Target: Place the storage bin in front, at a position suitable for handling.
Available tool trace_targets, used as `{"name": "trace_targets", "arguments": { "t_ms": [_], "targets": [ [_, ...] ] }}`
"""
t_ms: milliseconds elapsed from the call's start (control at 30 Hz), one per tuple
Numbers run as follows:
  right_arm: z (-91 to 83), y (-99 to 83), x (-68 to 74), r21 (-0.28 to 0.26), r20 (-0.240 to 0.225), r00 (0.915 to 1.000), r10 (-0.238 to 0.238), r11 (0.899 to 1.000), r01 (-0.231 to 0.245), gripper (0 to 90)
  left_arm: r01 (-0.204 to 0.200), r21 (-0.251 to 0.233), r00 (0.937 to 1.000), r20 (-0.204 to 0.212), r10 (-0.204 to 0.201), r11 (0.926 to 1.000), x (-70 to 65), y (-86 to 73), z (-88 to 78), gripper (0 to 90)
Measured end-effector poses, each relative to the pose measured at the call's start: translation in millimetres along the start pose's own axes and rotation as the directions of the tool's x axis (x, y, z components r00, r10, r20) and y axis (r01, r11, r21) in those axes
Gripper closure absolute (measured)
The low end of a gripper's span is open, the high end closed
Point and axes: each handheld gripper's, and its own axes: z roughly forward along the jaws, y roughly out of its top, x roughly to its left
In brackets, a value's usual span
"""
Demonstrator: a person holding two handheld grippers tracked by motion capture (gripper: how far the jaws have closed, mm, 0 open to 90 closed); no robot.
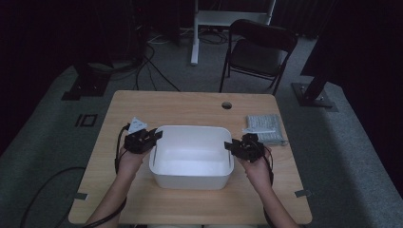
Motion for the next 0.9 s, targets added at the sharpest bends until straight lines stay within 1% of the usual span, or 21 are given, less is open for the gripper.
{"name": "trace_targets", "arguments": {
  "t_ms": [33,100,267,333,400,533,633,700,767,833,900],
  "targets": [
    [0.7,0.8,-0.1,0.0,0.0,1.0,0.0,1.0,0.0,65.6,-0.002,-0.002,1.0,-0.004,0.002,1.0,-0.6,-1.3,-1.3,73.9],
    [2.5,2.5,0.2,0.001,0.004,1.0,-0.001,1.0,0.001,66.7,0.016,-0.006,0.9998,-0.01,-0.016,0.9999,-1.2,-3.1,-3.6,73.5],
    [6.1,6.3,-0.8,0.004,0.0,1.0,0.001,1.0,-0.001,69.3,0.012,0.01,0.999,-0.043,-0.012,0.9999,-7.2,-5.7,-10.2,73.3],
    [7.7,7.8,-0.6,0.006,0.005,1.0,-0.001,1.0,0.001,70.5,0.018,0.003,0.9987,-0.048,-0.018,0.9998,-9.5,-8.4,-12.8,72.7],
    [9.5,9.3,-1.1,0.005,0.006,1.0,0.0,1.0,0.0,71.6,0.034,-0.006,0.9982,-0.049,-0.034,0.9994,-10.7,-11.1,-15.4,72.1],
    [11.9,12.4,0.3,0.015,0.015,0.9998,-0.012,1.0,0.012,73.8,0.043,-0.012,0.9974,-0.058,-0.044,0.999,-13.6,-14.9,-19.9,71.3],
    [13.8,14.1,2.7,0.015,0.033,0.9993,-0.019,1.0,0.019,75.4,0.075,-0.027,0.9965,-0.035,-0.076,0.9968,-12.2,-19.1,-22.3,69.6],
    [15.7,15.4,2.3,0.011,0.035,0.9993,-0.015,1.0,0.014,76.4,0.091,-0.039,0.9955,-0.025,-0.092,0.9951,-10.8,-20.7,-22.7,68.5],
    [17.6,17.2,2.2,0.011,0.039,0.9992,-0.014,1.0,0.013,77.6,0.098,-0.04,0.9949,-0.022,-0.098,0.9944,-10.4,-21.0,-22.5,67.6],
    [19.4,19.3,3.6,0.015,0.055,0.9982,-0.025,1.0,0.025,78.8,0.095,-0.037,0.9952,-0.02,-0.096,0.9948,-10.4,-21.1,-22.0,67.5],
    [21.4,21.4,4.9,0.019,0.068,0.997,-0.038,0.999,0.036,80.0,0.098,-0.03,0.9951,-0.013,-0.098,0.9948,-10.2,-21.5,-21.2,65.4]
  ]
}}
